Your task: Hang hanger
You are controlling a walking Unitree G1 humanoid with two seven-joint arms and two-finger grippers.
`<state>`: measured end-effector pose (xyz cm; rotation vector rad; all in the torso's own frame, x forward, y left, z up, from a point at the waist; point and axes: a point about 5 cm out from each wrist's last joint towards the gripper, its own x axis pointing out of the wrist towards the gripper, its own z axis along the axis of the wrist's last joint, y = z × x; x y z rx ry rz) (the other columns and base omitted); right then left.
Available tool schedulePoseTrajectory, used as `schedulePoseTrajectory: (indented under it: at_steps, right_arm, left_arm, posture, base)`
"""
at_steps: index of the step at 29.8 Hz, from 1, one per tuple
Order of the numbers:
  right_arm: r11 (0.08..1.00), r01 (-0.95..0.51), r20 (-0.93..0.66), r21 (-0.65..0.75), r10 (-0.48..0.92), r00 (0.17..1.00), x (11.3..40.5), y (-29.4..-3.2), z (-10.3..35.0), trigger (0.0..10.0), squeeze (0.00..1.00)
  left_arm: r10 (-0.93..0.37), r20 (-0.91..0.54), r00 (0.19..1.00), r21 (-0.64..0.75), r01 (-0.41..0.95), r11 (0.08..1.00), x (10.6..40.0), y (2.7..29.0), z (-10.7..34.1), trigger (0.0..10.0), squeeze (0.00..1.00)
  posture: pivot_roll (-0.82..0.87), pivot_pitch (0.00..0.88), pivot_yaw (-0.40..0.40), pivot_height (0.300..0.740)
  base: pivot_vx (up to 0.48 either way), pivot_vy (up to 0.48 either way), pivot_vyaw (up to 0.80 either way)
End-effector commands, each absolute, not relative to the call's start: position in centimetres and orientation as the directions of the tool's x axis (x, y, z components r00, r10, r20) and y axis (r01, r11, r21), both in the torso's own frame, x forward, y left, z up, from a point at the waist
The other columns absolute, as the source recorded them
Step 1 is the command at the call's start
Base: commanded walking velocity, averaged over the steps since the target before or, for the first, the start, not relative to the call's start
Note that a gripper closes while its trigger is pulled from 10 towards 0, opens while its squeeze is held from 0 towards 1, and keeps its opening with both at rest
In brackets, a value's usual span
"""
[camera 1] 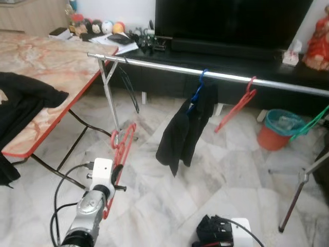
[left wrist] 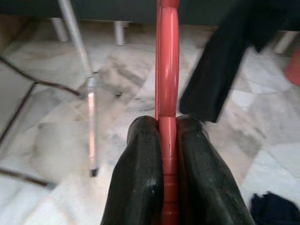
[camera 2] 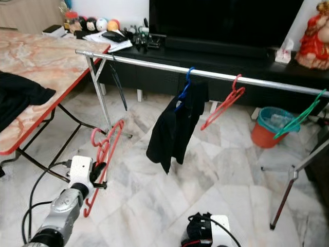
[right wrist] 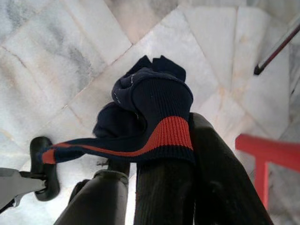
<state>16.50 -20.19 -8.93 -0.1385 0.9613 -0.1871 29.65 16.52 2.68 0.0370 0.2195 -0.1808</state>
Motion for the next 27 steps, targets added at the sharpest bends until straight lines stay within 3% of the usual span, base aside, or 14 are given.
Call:
schedulePoseTrajectory:
  at_steps: [1,15,16,17,19,27]
  right_arm:
    - [0.971,0.132,-0.78,-0.198,-0.237,0.579,16.8,-20.6,-8.7,10.0,0.0]
    - [0.978,0.136,-0.743,-0.157,-0.208,0.636,17.3,-20.4,-8.3,10.0,0.0]
    - [0.977,0.134,-0.686,-0.166,-0.212,0.696,21.0,-20.2,-6.5,10.0,0.0]
    - [0.977,0.134,-0.686,-0.166,-0.212,0.696,21.0,-20.2,-6.5,10.0,0.0]
    - [0.977,0.151,-0.552,-0.153,-0.212,0.806,28.8,-19.5,-1.0,10.0,0.0]
    - [0.979,0.155,-0.489,-0.131,-0.2,0.849,30.9,-19.2,1.1,10.0,0.0]
  left_arm:
    - [-0.183,-0.203,0.962,0.029,0.193,0.981,29.7,16.6,3.0,10.0,0.0]
    - [-0.192,-0.198,0.961,0.028,0.201,0.979,29.8,16.6,3.2,10.0,0.0]
    - [-0.192,-0.198,0.961,0.027,0.202,0.979,29.8,16.6,3.2,10.0,0.0]
    - [-0.192,-0.198,0.961,0.027,0.202,0.979,29.8,16.6,3.2,10.0,0.0]
    - [-0.193,-0.198,0.961,0.024,0.201,0.979,29.8,16.6,3.2,10.0,0.0]
    - [-0.192,-0.198,0.961,0.023,0.2,0.979,29.8,16.7,3.2,10.0,0.0]
  posture:
    - [0.04,0.0,-0.035,0.74]
    - [0.04,0.0,-0.03,0.74]
    - [0.04,0.0,-0.03,0.74]
    - [0.04,0.0,-0.03,0.74]
    - [0.04,0.0,-0.029,0.74]
    - [0.04,0.0,-0.027,0.74]
  base:
    - [0.0,0.0,0.0]
    - [0.0,0.0,0.0]
    - [0.0,0.0,0.0]
    - [0.0,0.0,0.0]
    - [0.0,0.0,0.0]
    - [-0.225,0.0,0.0]
